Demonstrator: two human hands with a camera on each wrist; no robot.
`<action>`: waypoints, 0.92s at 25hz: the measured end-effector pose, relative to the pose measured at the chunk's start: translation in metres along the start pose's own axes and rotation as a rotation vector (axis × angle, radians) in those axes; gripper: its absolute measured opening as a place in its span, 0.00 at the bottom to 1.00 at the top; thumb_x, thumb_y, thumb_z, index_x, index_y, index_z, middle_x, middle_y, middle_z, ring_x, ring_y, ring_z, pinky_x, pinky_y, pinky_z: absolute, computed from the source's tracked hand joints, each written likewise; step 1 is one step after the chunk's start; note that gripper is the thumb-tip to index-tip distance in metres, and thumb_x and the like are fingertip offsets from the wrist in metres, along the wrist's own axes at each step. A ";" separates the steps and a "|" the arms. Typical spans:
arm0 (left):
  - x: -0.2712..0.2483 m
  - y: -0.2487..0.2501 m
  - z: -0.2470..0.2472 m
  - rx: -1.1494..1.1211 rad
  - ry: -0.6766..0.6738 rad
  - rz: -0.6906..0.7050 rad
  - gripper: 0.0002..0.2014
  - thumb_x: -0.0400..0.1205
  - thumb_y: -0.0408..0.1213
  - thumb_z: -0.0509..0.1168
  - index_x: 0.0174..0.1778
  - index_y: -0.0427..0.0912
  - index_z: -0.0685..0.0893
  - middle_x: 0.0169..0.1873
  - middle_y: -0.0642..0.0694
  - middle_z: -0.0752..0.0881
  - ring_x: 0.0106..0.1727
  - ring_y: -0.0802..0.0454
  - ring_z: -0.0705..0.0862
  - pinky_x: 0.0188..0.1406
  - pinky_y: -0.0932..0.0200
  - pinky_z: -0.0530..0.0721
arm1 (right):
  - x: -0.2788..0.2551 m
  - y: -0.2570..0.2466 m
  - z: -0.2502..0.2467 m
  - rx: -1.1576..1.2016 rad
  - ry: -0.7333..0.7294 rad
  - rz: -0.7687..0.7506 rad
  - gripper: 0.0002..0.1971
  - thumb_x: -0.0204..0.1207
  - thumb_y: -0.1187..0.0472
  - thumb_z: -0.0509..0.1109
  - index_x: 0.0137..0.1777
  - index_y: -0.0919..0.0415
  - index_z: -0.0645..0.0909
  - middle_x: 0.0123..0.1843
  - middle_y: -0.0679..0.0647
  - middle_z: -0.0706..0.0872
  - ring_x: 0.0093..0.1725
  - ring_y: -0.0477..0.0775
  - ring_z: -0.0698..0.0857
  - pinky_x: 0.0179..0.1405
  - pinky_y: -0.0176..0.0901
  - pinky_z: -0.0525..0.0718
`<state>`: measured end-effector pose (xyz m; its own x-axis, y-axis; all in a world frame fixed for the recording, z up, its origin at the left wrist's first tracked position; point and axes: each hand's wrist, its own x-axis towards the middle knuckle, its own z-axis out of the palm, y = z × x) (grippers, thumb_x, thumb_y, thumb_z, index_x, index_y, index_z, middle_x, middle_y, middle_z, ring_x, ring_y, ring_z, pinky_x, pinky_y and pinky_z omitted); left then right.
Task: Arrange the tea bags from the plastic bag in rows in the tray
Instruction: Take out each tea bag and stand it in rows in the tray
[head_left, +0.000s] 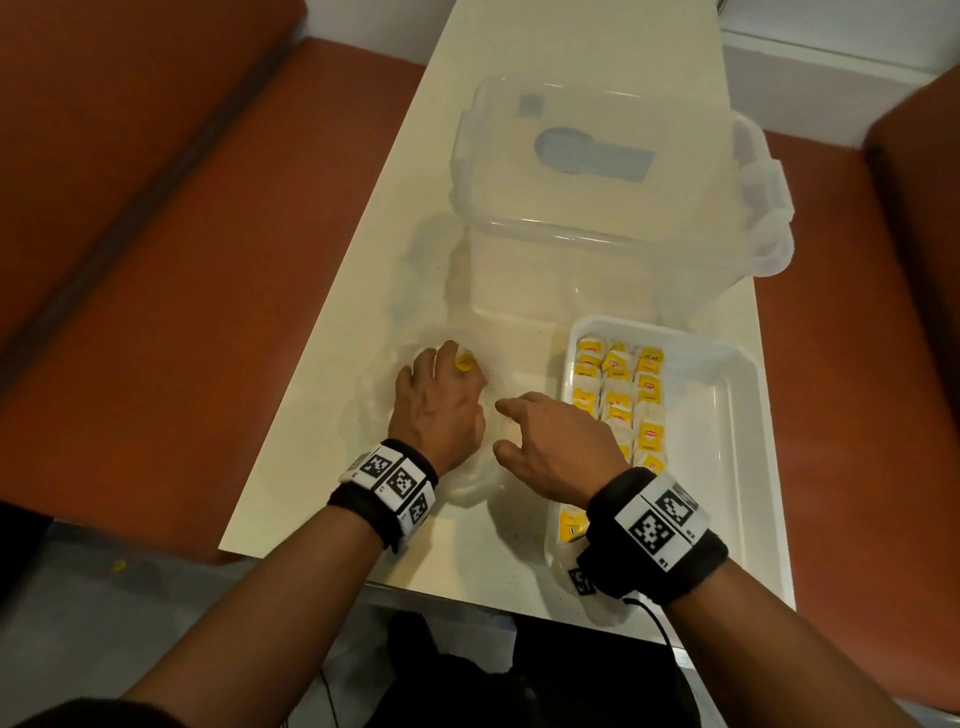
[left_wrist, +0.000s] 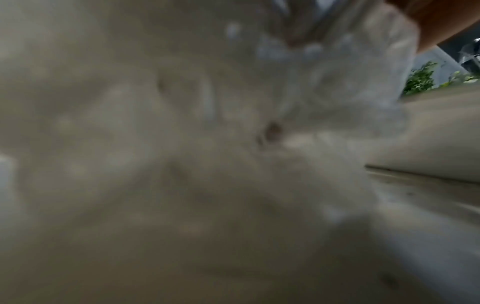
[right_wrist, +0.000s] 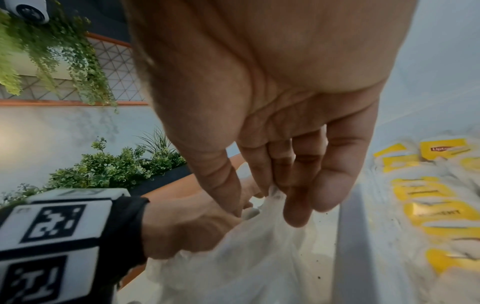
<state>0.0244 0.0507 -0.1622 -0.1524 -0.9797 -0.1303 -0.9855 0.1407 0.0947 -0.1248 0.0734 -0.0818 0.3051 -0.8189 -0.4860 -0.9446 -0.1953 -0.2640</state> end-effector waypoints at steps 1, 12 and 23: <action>0.006 0.003 -0.001 0.003 -0.010 -0.015 0.20 0.80 0.46 0.62 0.63 0.39 0.83 0.67 0.34 0.77 0.62 0.34 0.79 0.52 0.41 0.81 | 0.001 0.002 -0.001 -0.009 0.000 0.001 0.25 0.83 0.48 0.61 0.79 0.50 0.71 0.73 0.51 0.78 0.67 0.60 0.82 0.52 0.52 0.82; 0.034 0.001 -0.014 -0.005 -0.031 -0.052 0.15 0.88 0.45 0.53 0.69 0.51 0.76 0.61 0.40 0.78 0.57 0.38 0.81 0.45 0.47 0.77 | 0.008 0.020 -0.016 0.104 0.081 0.097 0.26 0.82 0.46 0.63 0.80 0.49 0.73 0.73 0.51 0.81 0.68 0.58 0.82 0.61 0.55 0.84; -0.007 -0.046 -0.048 -0.622 -0.170 0.002 0.08 0.84 0.36 0.64 0.54 0.54 0.76 0.56 0.53 0.87 0.45 0.52 0.85 0.42 0.56 0.81 | -0.012 0.013 -0.013 -0.057 0.073 0.110 0.21 0.82 0.45 0.60 0.68 0.53 0.81 0.62 0.52 0.86 0.59 0.59 0.85 0.50 0.51 0.85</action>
<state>0.0741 0.0445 -0.1182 -0.2143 -0.9359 -0.2796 -0.7660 -0.0166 0.6426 -0.1427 0.0731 -0.0685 0.1915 -0.8740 -0.4466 -0.9779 -0.1308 -0.1634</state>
